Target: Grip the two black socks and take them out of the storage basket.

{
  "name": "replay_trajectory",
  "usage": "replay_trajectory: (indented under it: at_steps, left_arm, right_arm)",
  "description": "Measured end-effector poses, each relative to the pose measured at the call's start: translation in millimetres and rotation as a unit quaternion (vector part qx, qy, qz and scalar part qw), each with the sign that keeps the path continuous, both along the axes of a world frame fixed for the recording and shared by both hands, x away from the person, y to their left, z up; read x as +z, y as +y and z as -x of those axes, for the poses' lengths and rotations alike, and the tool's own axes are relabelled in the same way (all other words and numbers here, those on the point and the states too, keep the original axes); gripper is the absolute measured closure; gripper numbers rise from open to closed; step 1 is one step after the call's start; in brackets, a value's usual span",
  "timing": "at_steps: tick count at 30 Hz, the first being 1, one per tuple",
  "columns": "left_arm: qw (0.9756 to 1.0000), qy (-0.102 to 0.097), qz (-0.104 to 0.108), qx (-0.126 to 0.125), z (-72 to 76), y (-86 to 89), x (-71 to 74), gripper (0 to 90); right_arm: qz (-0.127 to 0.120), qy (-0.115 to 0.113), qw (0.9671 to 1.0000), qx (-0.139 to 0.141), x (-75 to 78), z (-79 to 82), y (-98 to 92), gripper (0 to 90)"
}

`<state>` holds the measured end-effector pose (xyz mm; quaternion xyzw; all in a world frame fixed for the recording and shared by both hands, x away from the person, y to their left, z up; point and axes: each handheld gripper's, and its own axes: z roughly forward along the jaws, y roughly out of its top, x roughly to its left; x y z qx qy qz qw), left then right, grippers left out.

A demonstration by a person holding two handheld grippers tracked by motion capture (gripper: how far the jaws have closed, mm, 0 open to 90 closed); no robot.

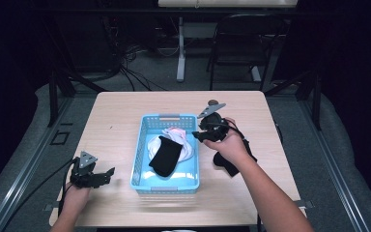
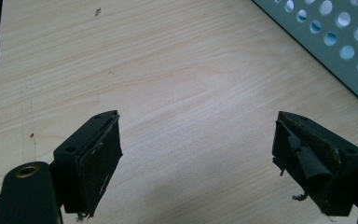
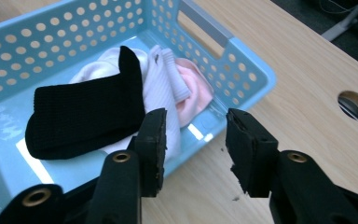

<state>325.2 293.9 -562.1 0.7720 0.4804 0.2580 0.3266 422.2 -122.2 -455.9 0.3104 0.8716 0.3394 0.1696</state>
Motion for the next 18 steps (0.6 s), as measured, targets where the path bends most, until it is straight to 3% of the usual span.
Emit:
replay_trajectory:
  at_steps: [9,18]
  left_arm:
    - [1.0000,-0.002,0.000,0.000,0.0,0.6,0.6,15.5]
    - [1.0000,-0.003,0.004,0.001,0.1,0.9,0.8,15.5]
  right_arm:
    - [-0.004,0.019,0.9991,0.037,-10.1,-11.7,35.5,66.2]
    - [0.006,0.039,0.9978,0.054,-28.0,-22.1,63.2,68.0]
